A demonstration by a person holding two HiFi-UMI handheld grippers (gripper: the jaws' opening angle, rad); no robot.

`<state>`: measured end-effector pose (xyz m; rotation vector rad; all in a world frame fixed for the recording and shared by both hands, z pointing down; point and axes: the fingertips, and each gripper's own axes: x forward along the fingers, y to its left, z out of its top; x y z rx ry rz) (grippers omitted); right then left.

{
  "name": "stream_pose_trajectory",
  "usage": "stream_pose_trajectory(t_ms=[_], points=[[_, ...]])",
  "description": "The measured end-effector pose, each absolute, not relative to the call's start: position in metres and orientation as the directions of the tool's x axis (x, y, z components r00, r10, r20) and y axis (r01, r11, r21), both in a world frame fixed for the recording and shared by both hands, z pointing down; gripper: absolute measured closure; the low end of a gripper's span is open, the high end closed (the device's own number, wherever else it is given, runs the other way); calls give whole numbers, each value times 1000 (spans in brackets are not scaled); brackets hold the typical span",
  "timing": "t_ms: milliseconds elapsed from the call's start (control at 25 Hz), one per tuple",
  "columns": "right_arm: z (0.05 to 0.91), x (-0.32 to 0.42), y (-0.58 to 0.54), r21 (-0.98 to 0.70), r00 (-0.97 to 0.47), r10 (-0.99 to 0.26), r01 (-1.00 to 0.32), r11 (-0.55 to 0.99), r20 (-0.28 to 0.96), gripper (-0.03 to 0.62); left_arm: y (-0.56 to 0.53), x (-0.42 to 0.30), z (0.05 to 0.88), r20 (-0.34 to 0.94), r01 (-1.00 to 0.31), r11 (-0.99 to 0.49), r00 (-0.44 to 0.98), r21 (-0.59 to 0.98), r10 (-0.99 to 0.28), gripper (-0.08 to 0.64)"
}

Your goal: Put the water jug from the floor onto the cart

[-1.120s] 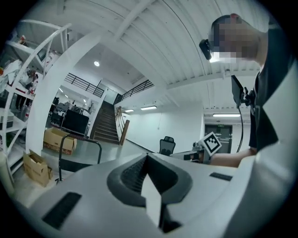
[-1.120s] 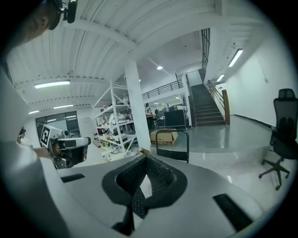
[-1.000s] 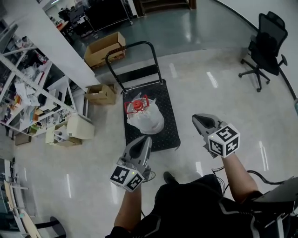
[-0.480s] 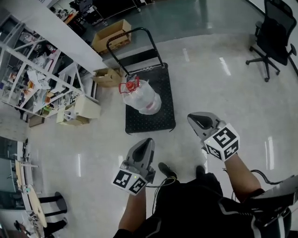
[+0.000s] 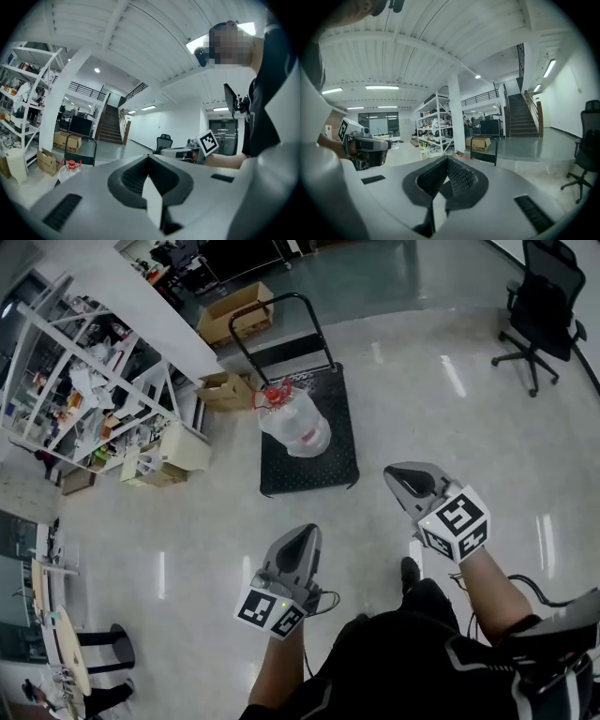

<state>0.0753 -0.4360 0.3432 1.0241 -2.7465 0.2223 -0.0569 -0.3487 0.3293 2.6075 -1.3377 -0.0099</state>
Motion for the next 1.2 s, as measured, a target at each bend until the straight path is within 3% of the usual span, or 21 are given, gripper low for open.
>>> stream_pose_trajectory(t_ms=[480,880,1200], points=[[342,33,-236,-79,-615,-740,-781,620,272,591,-168,-157,358,78,-769,-598,626,225,-776,569],[335,82,-99,-55,-620,-744,-776,628,248,591,-55,-99,338,61,-754,-628,648,192,-760,569],[362,167,40,-81,-661,-711,-743,664,240,591,79,3,348,119,-762,-618,643,192,-756,569]])
